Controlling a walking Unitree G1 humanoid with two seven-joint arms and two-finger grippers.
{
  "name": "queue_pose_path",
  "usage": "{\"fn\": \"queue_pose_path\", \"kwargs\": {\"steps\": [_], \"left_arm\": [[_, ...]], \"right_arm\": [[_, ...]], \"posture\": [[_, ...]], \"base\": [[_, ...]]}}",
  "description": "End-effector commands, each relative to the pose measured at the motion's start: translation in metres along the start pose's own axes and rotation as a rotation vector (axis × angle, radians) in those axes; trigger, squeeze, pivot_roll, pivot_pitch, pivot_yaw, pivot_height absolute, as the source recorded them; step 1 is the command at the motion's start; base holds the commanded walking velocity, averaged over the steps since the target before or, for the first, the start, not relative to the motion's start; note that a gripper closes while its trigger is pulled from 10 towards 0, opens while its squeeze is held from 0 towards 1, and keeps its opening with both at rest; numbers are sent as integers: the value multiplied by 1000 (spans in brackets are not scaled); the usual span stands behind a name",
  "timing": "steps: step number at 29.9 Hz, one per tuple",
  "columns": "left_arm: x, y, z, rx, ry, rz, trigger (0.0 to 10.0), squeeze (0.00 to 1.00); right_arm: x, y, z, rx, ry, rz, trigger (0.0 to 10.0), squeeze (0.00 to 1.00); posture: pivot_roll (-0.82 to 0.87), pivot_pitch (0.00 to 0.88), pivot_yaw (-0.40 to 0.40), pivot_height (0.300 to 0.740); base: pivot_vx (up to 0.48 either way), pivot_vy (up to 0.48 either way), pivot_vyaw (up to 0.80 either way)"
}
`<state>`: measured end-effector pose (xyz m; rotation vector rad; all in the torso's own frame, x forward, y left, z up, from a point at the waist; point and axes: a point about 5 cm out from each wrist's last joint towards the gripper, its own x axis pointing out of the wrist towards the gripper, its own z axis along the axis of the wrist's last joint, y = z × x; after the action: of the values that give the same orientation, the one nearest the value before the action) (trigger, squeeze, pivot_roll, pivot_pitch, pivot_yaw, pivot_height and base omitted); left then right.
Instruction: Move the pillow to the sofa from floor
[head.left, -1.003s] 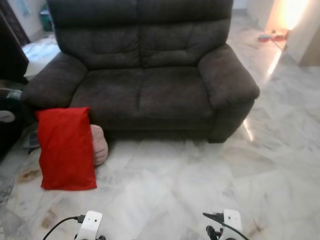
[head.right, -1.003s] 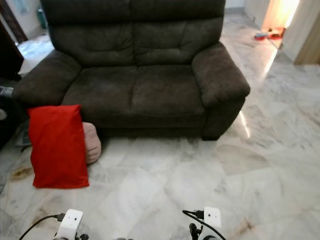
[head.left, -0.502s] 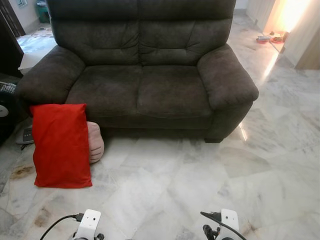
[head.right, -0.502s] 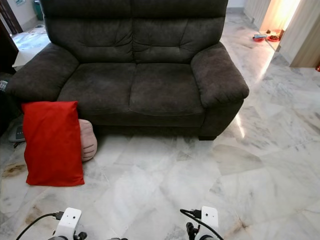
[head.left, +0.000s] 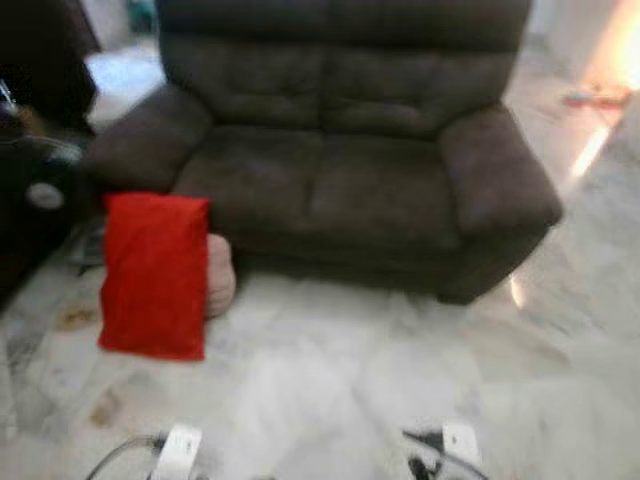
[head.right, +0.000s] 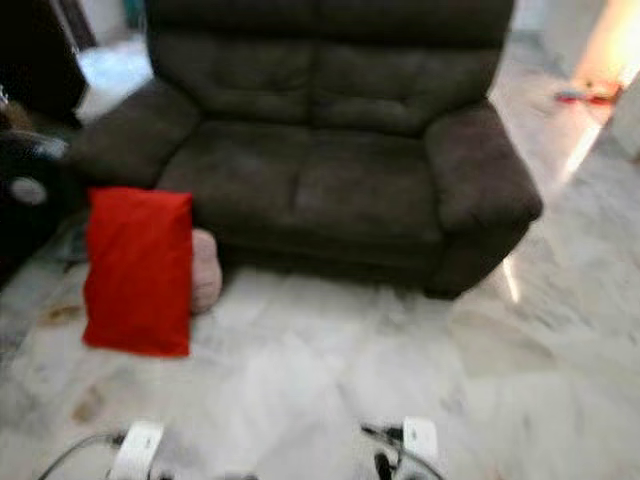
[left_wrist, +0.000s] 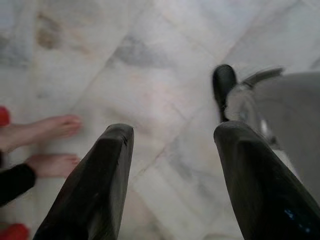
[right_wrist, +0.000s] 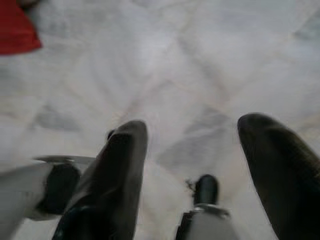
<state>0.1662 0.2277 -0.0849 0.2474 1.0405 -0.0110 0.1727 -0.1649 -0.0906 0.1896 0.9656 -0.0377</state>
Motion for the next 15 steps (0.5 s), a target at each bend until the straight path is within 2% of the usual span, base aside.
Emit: {"fn": "queue_pose_path", "kwargs": {"steps": [1,15], "left_arm": [[1,-4,7,-7,-19,-6,10000,0],[1,-4,8,-12,-21,-9,10000,0]], "right_arm": [[-3,-10,-8,5,24,-27,10000,0],[-3,-10,-8,7,31,-34,10000,0]], "posture": [[94,23,0,740],[93,38,2,740]], "base": [[390,0,0],[391,0,0]]}}
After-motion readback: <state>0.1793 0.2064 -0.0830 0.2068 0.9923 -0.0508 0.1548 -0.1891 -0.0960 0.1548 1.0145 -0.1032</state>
